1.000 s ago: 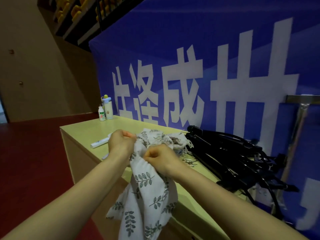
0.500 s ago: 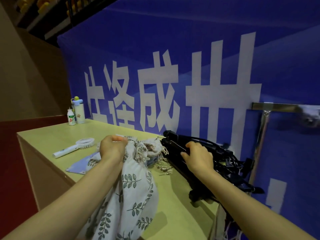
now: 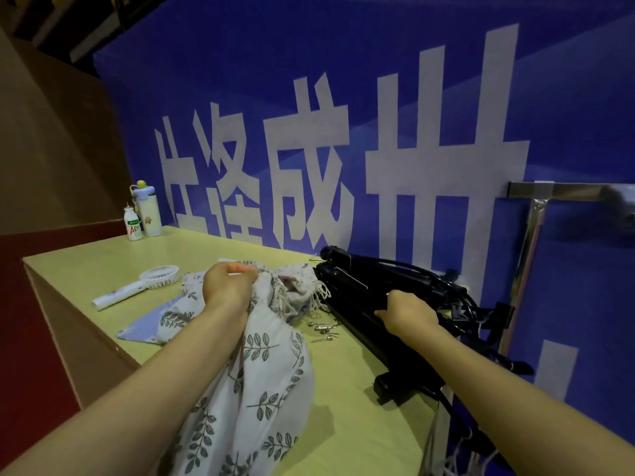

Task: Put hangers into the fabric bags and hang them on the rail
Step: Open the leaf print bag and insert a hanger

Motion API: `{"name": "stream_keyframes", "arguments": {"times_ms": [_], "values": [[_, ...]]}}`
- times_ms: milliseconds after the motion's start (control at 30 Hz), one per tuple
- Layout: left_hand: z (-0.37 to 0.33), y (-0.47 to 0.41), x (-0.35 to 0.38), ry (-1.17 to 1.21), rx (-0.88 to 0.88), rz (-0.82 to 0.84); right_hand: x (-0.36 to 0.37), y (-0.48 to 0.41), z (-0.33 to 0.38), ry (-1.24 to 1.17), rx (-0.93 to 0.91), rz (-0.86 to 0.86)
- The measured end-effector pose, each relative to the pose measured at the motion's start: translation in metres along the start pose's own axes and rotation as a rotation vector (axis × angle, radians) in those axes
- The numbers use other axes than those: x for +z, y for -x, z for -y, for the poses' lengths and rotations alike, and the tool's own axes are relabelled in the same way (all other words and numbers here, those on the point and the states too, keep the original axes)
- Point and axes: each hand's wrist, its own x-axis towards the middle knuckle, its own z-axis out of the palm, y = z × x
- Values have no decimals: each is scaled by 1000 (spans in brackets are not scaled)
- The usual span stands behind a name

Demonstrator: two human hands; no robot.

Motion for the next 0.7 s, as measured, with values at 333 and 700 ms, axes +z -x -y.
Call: {"name": "stream_keyframes", "arguments": {"times_ms": [333, 700], "values": [[1, -8, 1, 6, -11, -12, -12, 1, -5, 0, -22, -99], [-6, -12, -14, -64, 45, -119, -57, 23, 1, 136, -147, -379]]}}
